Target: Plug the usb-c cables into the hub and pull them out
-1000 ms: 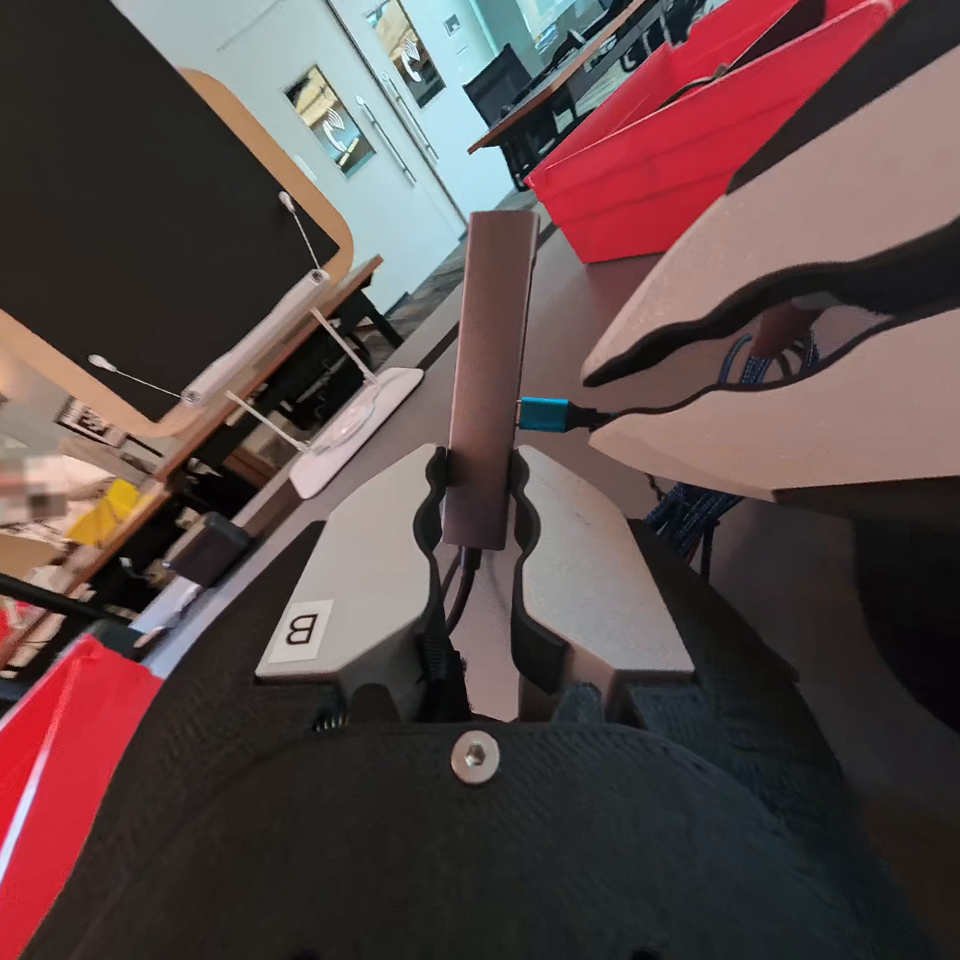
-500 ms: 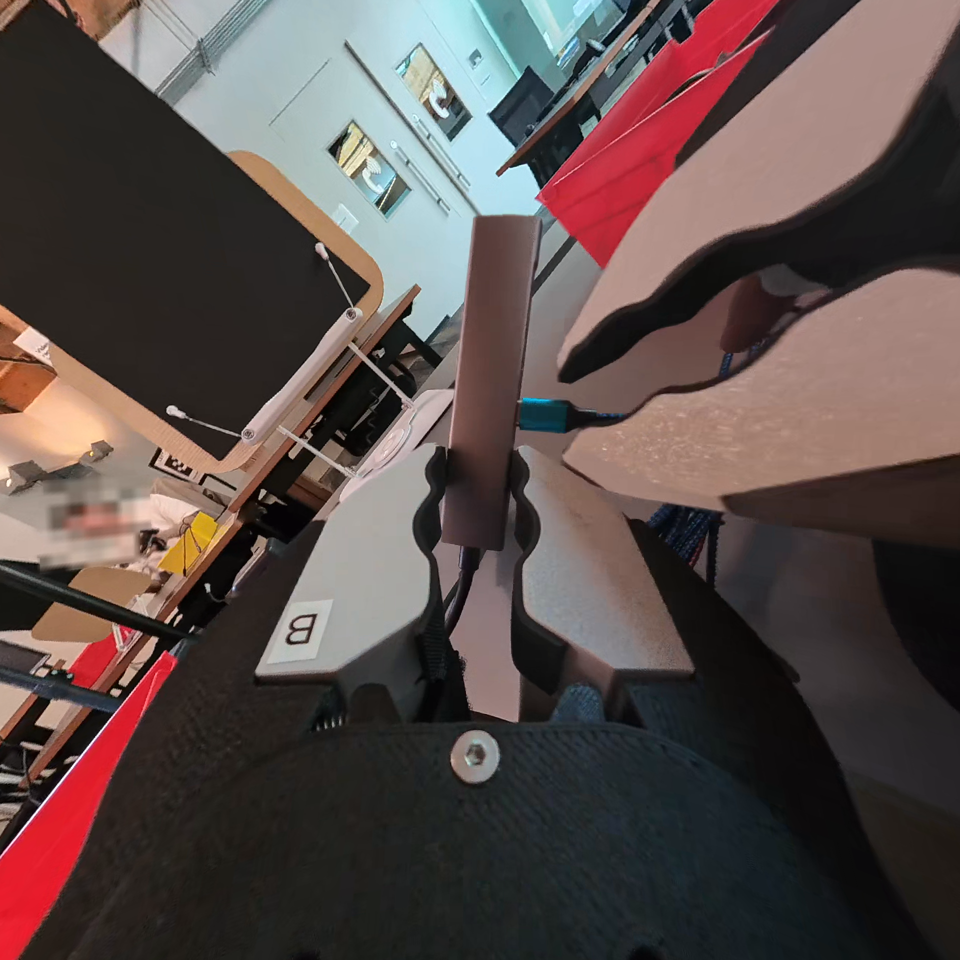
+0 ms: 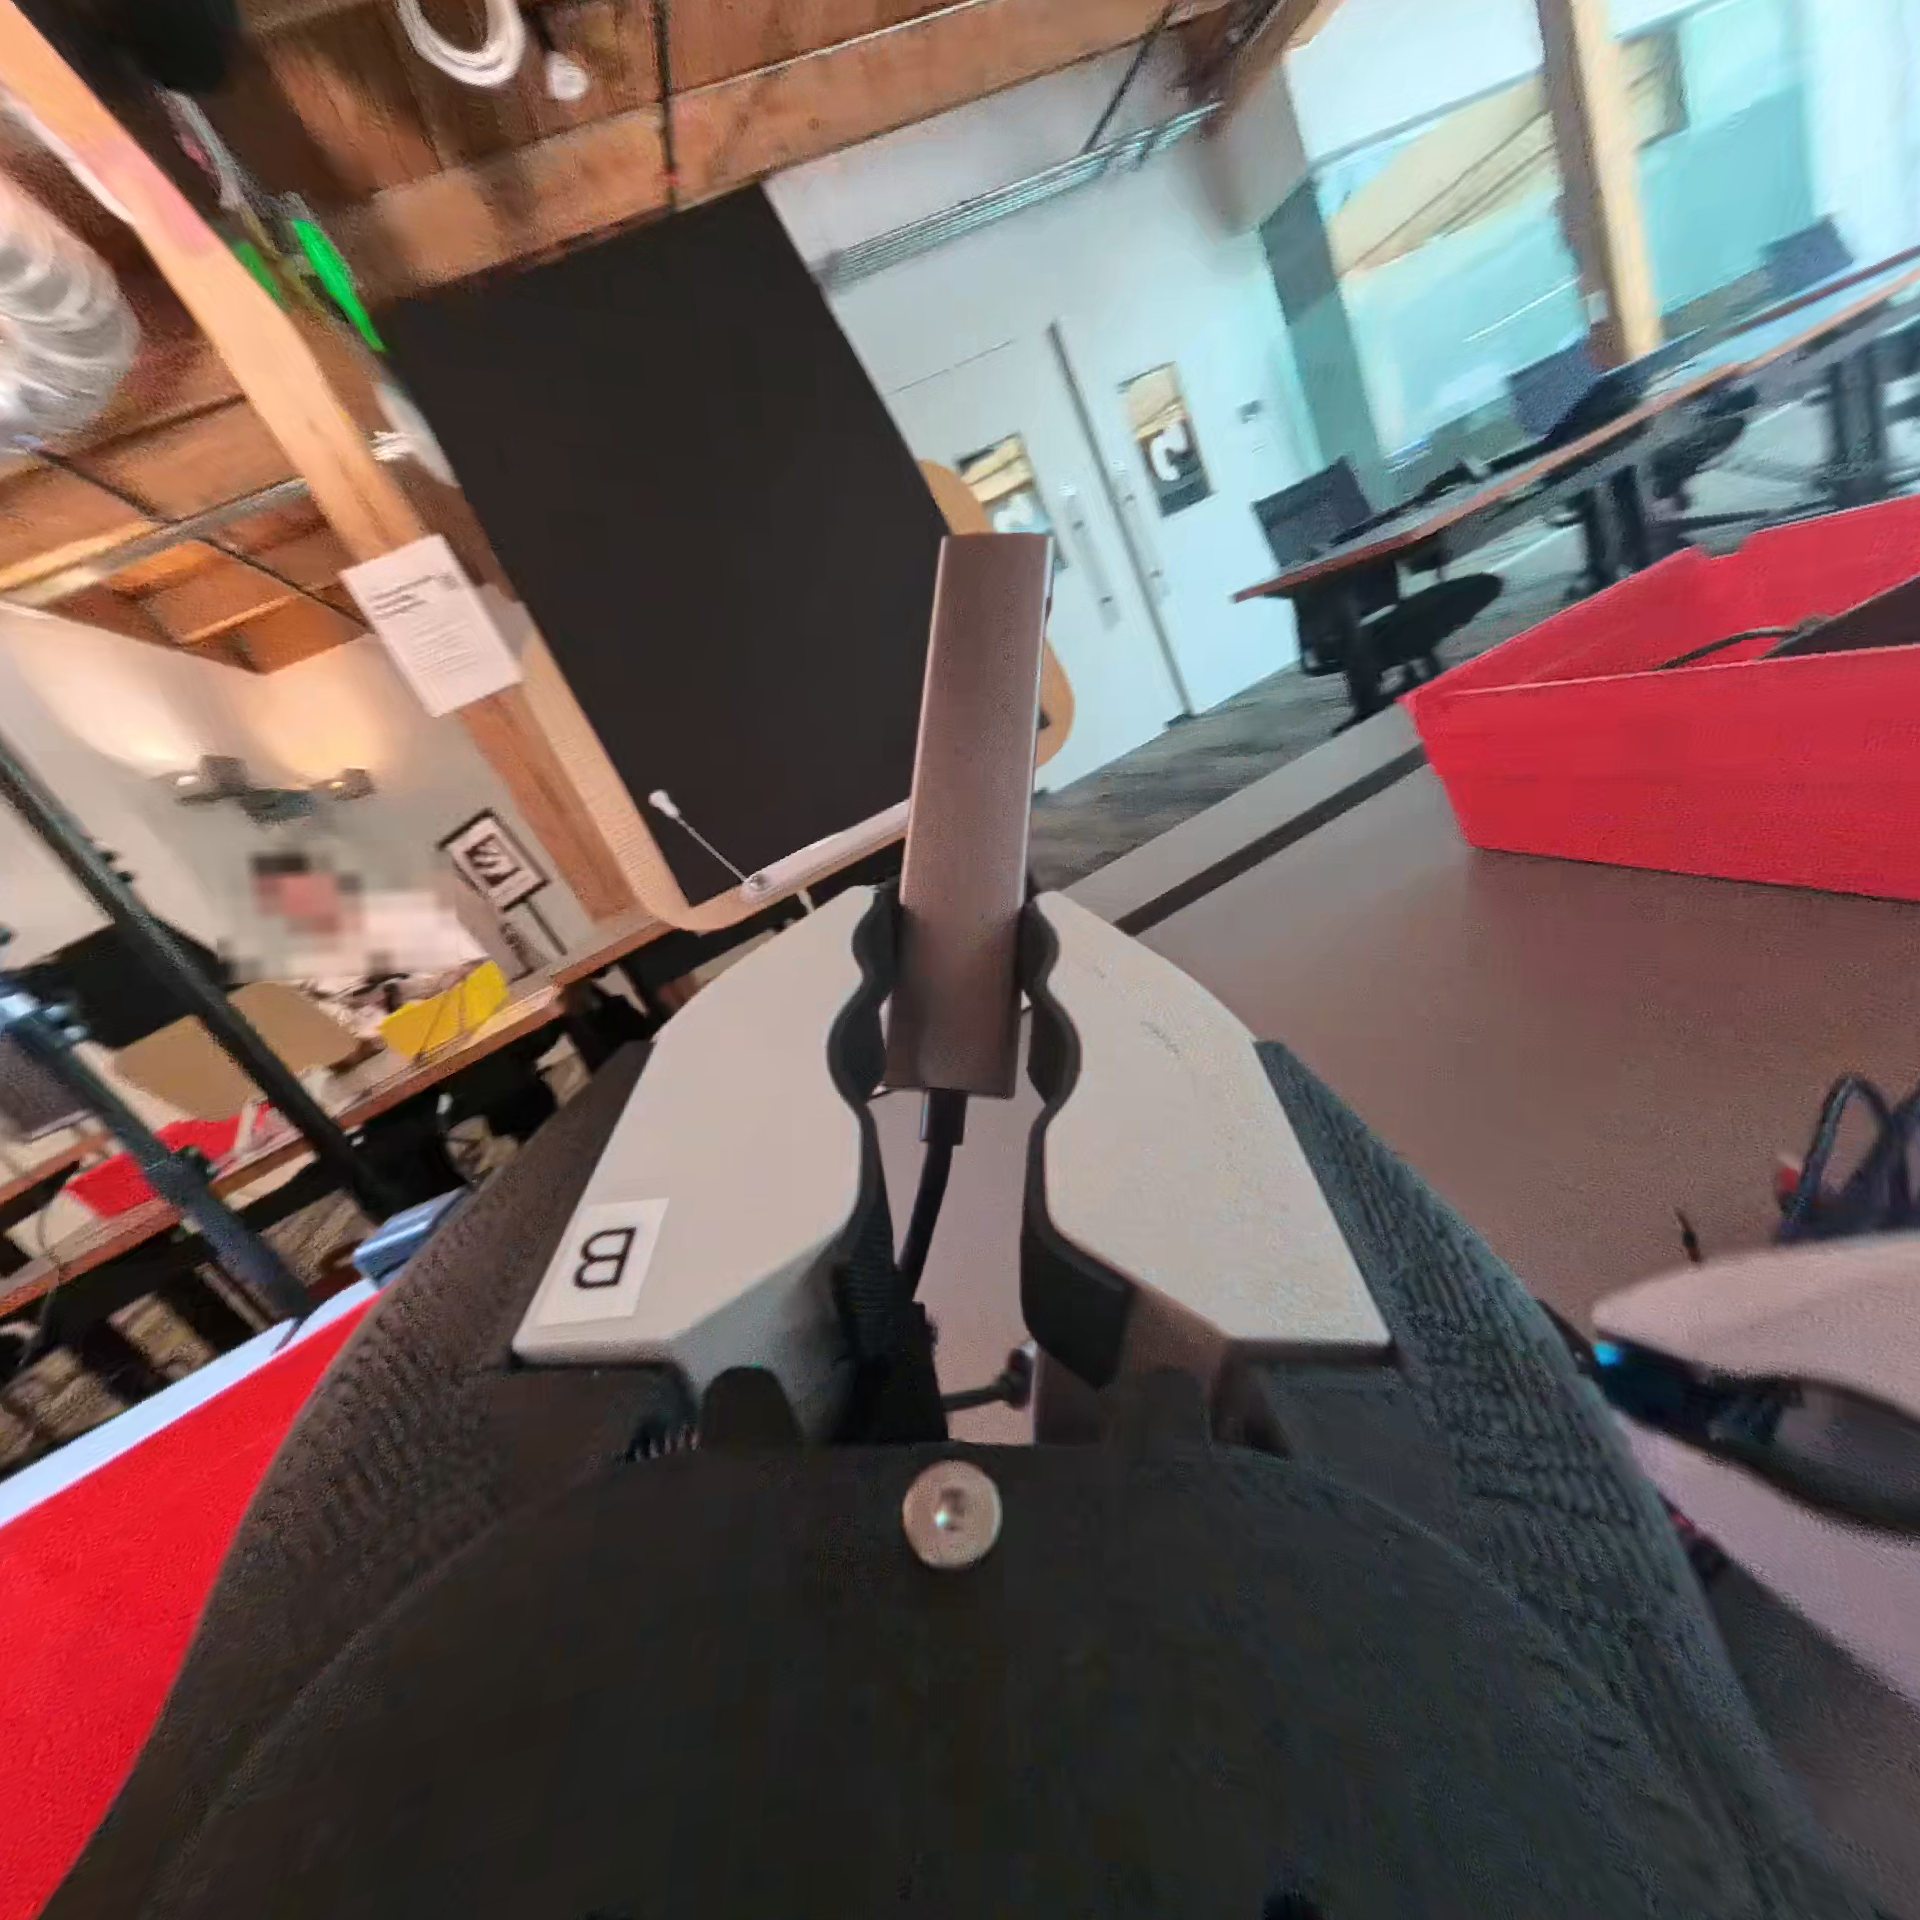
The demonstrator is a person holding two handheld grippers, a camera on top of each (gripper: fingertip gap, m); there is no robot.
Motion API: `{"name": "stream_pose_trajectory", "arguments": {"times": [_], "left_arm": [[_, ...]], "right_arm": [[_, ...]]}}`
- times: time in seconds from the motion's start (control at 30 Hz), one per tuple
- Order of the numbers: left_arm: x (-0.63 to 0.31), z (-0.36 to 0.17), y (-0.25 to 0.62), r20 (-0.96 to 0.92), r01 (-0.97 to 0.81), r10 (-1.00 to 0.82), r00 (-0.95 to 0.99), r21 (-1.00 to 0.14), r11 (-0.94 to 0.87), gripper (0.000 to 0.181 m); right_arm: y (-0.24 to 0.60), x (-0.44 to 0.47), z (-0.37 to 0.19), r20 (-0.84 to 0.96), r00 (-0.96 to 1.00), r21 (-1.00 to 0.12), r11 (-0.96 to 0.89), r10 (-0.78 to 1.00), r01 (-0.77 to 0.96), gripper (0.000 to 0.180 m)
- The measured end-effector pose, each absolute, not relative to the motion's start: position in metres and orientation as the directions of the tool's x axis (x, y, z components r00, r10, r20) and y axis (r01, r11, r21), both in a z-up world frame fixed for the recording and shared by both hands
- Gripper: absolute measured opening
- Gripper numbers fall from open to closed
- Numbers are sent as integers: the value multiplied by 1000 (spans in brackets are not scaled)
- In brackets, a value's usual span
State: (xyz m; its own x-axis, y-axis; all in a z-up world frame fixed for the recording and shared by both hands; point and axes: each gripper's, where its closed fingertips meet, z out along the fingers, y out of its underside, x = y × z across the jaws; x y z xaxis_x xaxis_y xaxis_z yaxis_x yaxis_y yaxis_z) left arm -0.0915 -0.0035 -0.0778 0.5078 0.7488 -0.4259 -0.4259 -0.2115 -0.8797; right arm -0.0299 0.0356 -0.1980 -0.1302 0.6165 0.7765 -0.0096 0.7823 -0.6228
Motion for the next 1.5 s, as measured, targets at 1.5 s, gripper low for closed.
{"name": "stream_pose_trajectory", "arguments": {"times": [1.5], "left_arm": [[-58,-133,48,-544,-502,471,694,-835,-226,24]], "right_arm": [[187,4,-55,611,-355,-789,581,707,-200,53]]}}
